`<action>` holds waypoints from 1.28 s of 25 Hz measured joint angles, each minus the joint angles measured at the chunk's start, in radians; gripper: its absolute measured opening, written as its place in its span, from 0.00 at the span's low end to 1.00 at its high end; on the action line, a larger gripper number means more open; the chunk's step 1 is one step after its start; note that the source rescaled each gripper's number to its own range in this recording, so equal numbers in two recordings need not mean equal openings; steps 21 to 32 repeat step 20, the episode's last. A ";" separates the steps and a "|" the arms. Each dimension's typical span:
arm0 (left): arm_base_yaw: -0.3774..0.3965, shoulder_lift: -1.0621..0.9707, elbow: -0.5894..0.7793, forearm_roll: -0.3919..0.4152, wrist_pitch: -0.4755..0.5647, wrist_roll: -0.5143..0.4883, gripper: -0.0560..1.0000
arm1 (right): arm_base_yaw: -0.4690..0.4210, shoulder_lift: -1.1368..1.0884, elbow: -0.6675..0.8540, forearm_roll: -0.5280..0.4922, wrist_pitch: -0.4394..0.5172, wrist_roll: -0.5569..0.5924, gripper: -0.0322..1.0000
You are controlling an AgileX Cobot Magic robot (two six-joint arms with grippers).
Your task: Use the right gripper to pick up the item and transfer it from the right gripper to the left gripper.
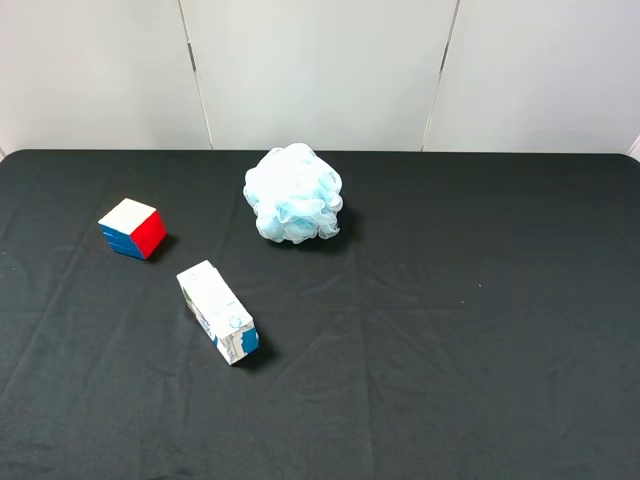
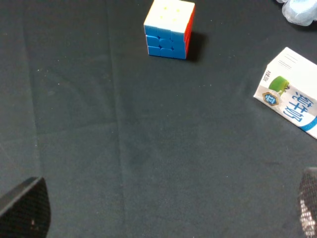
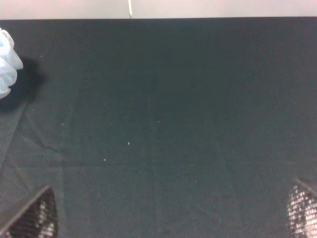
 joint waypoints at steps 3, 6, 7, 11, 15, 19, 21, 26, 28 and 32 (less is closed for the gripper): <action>0.000 0.000 0.000 0.000 0.000 0.000 0.99 | 0.000 0.000 0.000 0.000 0.000 0.000 0.99; 0.000 0.000 0.000 0.000 0.000 0.000 0.98 | 0.000 0.000 0.000 0.000 0.000 0.000 0.99; 0.000 0.000 0.000 0.000 0.000 0.000 0.98 | 0.000 0.000 0.000 0.000 0.000 0.000 0.99; 0.000 0.000 0.000 0.000 0.000 0.000 0.98 | 0.000 0.000 0.000 0.000 0.000 0.000 0.99; 0.000 0.000 0.000 0.000 0.000 0.000 0.98 | 0.000 0.000 0.000 0.000 0.000 0.000 0.99; 0.000 0.000 0.000 0.000 0.000 0.000 0.98 | 0.000 0.000 0.000 0.000 0.000 0.000 0.99; 0.000 0.000 0.000 0.000 0.000 0.000 0.97 | 0.000 0.000 0.000 0.000 0.000 0.000 0.99; 0.000 0.000 0.000 0.000 0.000 0.000 0.97 | 0.000 0.000 0.000 0.000 0.000 0.000 0.99; 0.000 0.000 0.000 0.000 0.000 0.000 0.97 | 0.000 0.000 0.000 0.000 0.000 0.000 0.99; 0.000 0.000 0.000 0.000 0.000 0.000 0.97 | 0.000 0.000 0.000 0.000 0.000 0.000 0.99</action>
